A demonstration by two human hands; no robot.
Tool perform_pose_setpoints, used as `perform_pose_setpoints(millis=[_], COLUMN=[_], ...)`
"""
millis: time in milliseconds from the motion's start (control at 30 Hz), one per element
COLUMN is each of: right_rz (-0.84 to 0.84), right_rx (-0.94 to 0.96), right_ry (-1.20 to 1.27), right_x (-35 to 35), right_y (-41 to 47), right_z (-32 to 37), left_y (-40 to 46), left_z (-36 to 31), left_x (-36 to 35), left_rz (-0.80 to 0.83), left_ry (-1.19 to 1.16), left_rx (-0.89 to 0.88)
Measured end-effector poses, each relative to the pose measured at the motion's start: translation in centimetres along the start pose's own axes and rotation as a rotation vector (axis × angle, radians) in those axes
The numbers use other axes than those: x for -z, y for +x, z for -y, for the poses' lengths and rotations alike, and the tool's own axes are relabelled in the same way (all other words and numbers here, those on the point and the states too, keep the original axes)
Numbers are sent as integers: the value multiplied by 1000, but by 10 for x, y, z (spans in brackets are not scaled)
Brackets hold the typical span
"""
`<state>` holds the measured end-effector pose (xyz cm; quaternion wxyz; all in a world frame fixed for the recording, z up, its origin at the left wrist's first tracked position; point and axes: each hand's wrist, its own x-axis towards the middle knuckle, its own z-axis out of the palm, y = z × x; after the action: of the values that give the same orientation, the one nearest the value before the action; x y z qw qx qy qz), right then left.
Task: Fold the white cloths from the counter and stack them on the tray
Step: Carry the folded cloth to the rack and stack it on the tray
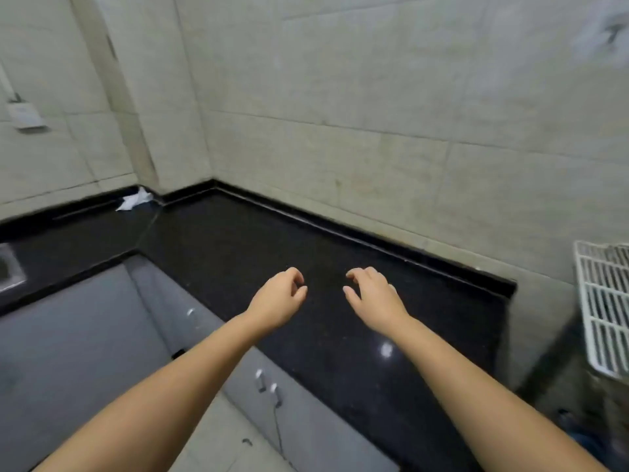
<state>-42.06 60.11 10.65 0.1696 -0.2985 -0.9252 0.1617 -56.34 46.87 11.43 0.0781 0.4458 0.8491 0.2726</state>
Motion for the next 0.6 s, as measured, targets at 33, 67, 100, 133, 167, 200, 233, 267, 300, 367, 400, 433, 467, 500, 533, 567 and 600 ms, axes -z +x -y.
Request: perform_pose_setpoints(millis=[33, 67, 100, 133, 167, 200, 233, 267, 300, 367, 400, 433, 467, 500, 533, 567, 600], right_rz=[27, 56, 86, 119, 147, 175, 199, 218, 230, 241, 246, 252, 259, 265, 269, 278, 293], right_rx=[23, 44, 62, 79, 101, 126, 155, 185, 211, 257, 278, 295, 311, 327, 341, 353, 361], right_ry=[-9, -20, -32, -46, -61, -80, -103, -124, -137, -138, -132, -125, -117, -110, -106, -110, -117], right_x=[-23, -44, -66, -86, -106, -124, -141, -156, -169, -194, -206, -217, -228, -239, -249, -258, -268], right_y=[6, 11, 16, 20, 24, 27, 32, 37, 44, 62, 74, 87, 103, 121, 139, 159, 180], right_z=[23, 43, 62, 80, 96, 110, 123, 134, 145, 163, 171, 179, 188, 196, 206, 216, 226], left_y=[-7, -13, -19, -24, -29, -33, -36, -38, -38, -34, -29, -22, -13, -2, 11, 24, 38], left_z=[29, 56, 81, 103, 125, 146, 165, 183, 200, 232, 248, 262, 277, 293, 308, 324, 339], left_x=[10, 17, 23, 29, 32, 34, 37, 38, 40, 43, 45, 49, 53, 59, 66, 75, 84], left_rz=[-10, -19, -27, -36, -43, -46, -44, -38, -27, -1, 9, 15, 15, 12, 5, -6, -17], left_ry=[37, 73, 106, 131, 149, 161, 177, 197, 214, 226, 228, 231, 236, 237, 237, 233, 226], left_rx=[51, 96, 137, 173, 203, 230, 253, 274, 296, 340, 358, 373, 383, 394, 405, 419, 434])
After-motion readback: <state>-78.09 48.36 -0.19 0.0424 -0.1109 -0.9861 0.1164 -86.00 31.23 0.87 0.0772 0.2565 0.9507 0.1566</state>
